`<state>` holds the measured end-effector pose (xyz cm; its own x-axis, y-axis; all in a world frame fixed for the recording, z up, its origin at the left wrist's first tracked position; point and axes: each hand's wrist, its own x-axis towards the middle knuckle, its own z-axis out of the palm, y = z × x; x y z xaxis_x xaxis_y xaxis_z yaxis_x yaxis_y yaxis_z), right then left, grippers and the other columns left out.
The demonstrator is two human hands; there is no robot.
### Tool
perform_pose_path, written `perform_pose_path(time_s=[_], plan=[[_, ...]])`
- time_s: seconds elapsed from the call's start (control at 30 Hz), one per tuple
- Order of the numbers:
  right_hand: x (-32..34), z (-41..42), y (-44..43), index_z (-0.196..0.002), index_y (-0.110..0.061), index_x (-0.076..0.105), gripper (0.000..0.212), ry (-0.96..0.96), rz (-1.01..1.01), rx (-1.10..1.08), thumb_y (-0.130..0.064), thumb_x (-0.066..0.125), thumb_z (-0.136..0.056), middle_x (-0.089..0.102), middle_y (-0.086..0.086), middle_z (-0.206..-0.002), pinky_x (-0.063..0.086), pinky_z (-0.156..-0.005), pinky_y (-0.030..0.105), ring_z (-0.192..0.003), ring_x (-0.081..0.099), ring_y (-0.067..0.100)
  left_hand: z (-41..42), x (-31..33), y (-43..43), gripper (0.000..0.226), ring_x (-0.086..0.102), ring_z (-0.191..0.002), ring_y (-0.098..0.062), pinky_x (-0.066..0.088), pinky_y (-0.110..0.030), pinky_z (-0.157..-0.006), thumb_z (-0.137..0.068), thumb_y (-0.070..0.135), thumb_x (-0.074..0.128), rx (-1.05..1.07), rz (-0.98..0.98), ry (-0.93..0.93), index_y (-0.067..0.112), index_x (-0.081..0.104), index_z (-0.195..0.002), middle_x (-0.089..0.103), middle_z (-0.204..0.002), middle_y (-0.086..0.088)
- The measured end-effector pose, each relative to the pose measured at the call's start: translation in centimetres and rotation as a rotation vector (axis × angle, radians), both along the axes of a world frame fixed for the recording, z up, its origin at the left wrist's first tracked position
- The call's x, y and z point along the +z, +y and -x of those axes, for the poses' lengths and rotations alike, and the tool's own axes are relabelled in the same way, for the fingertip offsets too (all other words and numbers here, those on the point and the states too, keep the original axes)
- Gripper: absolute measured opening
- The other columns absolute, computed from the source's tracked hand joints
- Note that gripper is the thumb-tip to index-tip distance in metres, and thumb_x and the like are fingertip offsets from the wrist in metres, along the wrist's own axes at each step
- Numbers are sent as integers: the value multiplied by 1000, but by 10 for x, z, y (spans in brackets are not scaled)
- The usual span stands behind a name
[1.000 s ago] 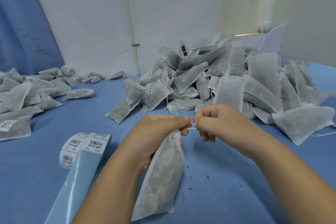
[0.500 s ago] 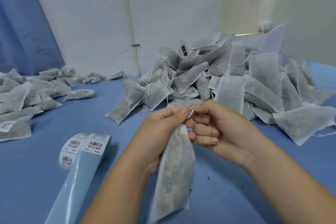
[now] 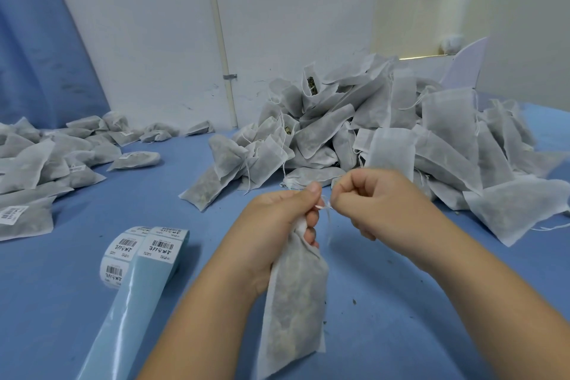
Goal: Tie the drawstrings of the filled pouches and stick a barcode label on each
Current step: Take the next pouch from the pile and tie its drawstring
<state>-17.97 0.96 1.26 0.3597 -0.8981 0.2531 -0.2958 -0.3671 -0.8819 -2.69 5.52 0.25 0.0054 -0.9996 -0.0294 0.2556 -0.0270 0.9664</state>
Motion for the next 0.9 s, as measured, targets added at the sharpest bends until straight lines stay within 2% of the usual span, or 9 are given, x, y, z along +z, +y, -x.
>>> perform_pose_path(time_s=[0.1, 0.17, 0.27, 0.33, 0.47, 0.57, 0.63, 0.77, 0.9], plan=[[0, -1, 1, -75, -18, 66, 13, -62, 53, -61, -13, 61, -86, 51, -3, -54, 41, -44, 17, -46, 48, 8, -1, -1, 0, 24, 44, -45, -12, 46, -24, -49, -78, 33, 72, 75, 36, -60, 17, 70, -60, 52, -57, 1], [3, -1, 4, -80, -23, 70, 8, -120, 55, -43, -22, 64, -85, 59, 6, -64, 45, -47, 17, -49, 55, 6, -1, -2, 0, 25, 43, -46, -12, 45, -24, -52, -84, 31, 70, 101, 52, -90, 17, 71, -63, 52, -57, 1], [5, -1, 8, -90, -24, 72, 13, -106, 5, 59, -32, 71, -80, 64, 3, -69, 48, -50, 18, -55, 61, 7, -2, -3, -1, 27, 44, -48, -12, 43, -26, -57, -88, 31, 68, 131, 84, -166, 13, 67, -68, 52, -58, 2], [4, -2, 9, -96, -18, 72, 17, -100, -38, 102, -26, 74, -81, 66, 0, -69, 49, -52, 19, -58, 63, 8, -1, -4, -1, 29, 44, -49, -13, 42, -28, -60, -90, 32, 66, 140, 103, -215, 11, 63, -70, 53, -58, 2], [5, 0, 7, -93, -7, 72, 14, -231, -178, 113, -8, 76, -79, 69, 2, -65, 49, -52, 20, -56, 60, 11, -1, -4, -1, 37, 45, -50, -12, 43, -29, -65, -91, 35, 65, 145, 128, -260, -2, 66, -86, 54, -58, 2], [6, 1, 6, -88, -5, 72, 10, -273, -209, 110, -2, 75, -78, 66, 7, -62, 48, -50, 19, -53, 57, 10, 0, -4, 0, 40, 45, -54, -15, 39, -36, -71, -89, 43, 67, 162, 132, -359, 5, 68, -78, 55, -59, 0], [6, 0, 8, -84, -9, 75, 8, -218, -130, 95, -3, 75, -79, 68, 13, -66, 47, -50, 19, -52, 57, 8, 1, -4, 1, 36, 45, -53, -14, 38, -36, -70, -91, 44, 64, 186, 129, -434, 17, 66, -66, 56, -57, 1], [5, -2, 13, -74, -25, 78, 21, 20, 83, 35, -9, 69, -84, 66, 1, -59, 44, -47, 14, -48, 56, 2, 3, -5, 0, 38, 47, -49, -9, 40, -29, -64, -93, 43, 60, 213, 130, -542, 23, 62, -60, 56, -54, 5], [0, -4, 12, -72, -19, 77, 17, 121, 165, -10, -14, 69, -86, 65, 7, -61, 47, -53, 25, -48, 54, 5, 2, -6, -1, 42, 46, -48, -9, 37, -22, -54, -94, 44, 59, 210, 130, -581, 24, 60, -57, 55, -52, 5]])
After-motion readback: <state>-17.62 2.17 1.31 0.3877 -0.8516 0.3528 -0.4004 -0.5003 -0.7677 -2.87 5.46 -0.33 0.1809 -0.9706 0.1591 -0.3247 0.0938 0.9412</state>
